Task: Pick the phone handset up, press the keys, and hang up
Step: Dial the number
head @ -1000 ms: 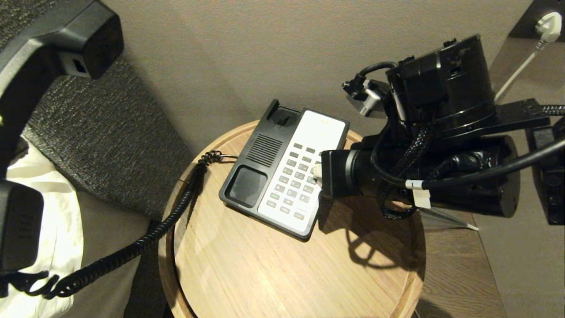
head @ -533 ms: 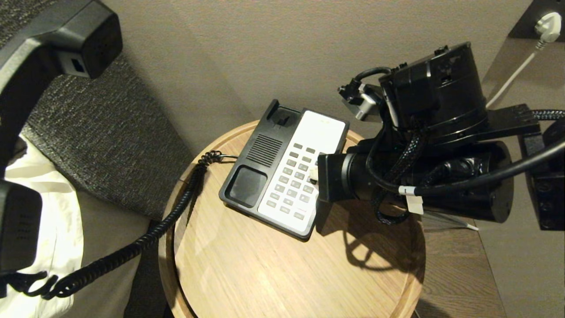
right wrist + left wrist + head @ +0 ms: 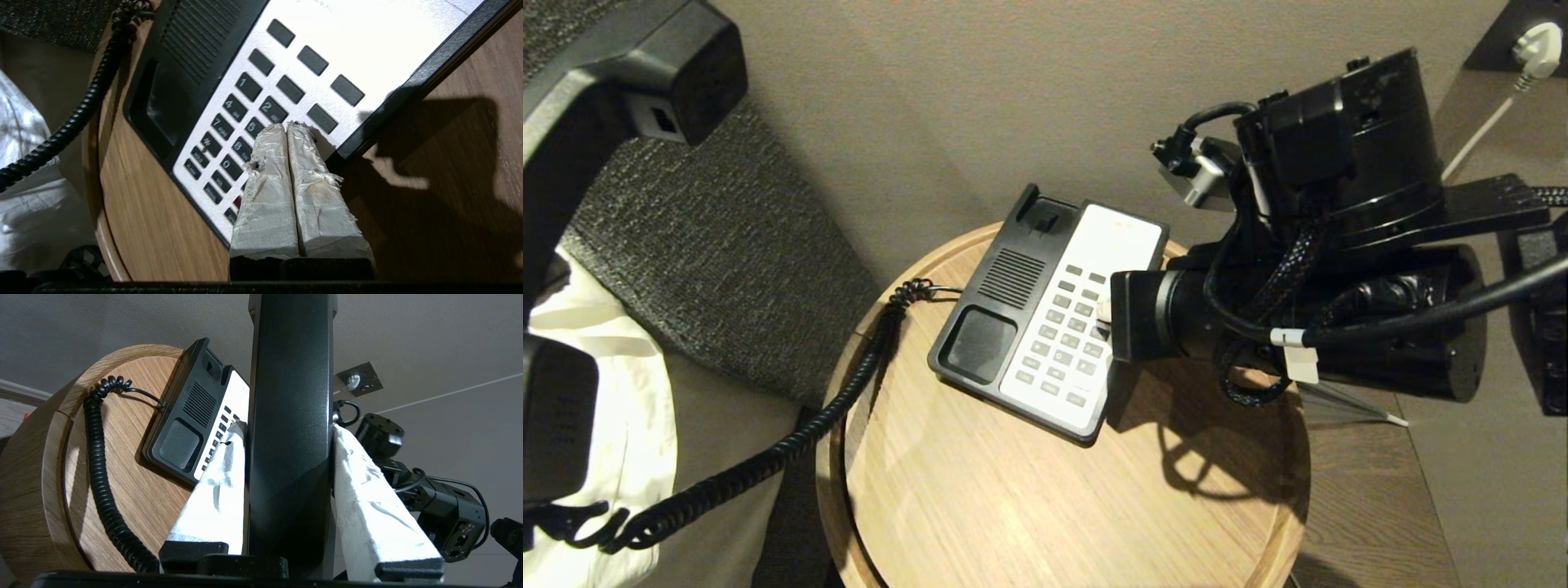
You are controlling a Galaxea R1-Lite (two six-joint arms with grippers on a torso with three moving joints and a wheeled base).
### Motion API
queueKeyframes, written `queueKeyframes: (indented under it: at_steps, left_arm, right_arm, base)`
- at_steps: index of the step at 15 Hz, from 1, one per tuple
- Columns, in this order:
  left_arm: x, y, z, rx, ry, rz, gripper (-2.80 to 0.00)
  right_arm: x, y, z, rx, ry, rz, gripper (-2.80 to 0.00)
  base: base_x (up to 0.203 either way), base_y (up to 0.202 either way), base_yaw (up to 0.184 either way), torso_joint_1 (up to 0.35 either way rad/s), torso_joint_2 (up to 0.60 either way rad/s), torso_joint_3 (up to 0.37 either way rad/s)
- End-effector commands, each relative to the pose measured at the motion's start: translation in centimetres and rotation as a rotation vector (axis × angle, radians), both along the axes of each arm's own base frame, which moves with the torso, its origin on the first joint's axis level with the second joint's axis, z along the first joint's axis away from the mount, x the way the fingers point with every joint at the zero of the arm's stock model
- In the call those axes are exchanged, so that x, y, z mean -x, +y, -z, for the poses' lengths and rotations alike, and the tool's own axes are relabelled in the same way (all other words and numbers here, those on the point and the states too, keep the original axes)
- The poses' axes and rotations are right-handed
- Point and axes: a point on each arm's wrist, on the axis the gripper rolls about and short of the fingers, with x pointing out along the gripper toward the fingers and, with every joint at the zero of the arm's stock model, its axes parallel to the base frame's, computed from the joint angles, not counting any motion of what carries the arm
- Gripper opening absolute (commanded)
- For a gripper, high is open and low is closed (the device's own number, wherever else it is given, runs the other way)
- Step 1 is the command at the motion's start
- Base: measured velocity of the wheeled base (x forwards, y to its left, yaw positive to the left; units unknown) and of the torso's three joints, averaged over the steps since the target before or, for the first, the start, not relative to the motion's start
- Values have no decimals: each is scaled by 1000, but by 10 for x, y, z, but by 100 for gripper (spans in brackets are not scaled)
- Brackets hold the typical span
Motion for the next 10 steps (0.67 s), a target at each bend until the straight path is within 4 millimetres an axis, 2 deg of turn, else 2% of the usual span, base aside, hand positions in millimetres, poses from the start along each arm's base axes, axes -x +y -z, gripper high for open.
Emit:
queueKeyframes:
  at_steps: [1, 10]
  left_arm:
    - [0, 0, -1, 5, 0, 2, -280]
    - [0, 0, 0, 5, 1, 2, -280]
  right_arm:
    - [8, 0, -3, -5, -1, -17, -280]
    - [8, 3, 6, 23, 27, 2, -280]
  base:
    - [0, 0, 0, 0, 0, 0]
    - [0, 0, 0, 0, 0, 0]
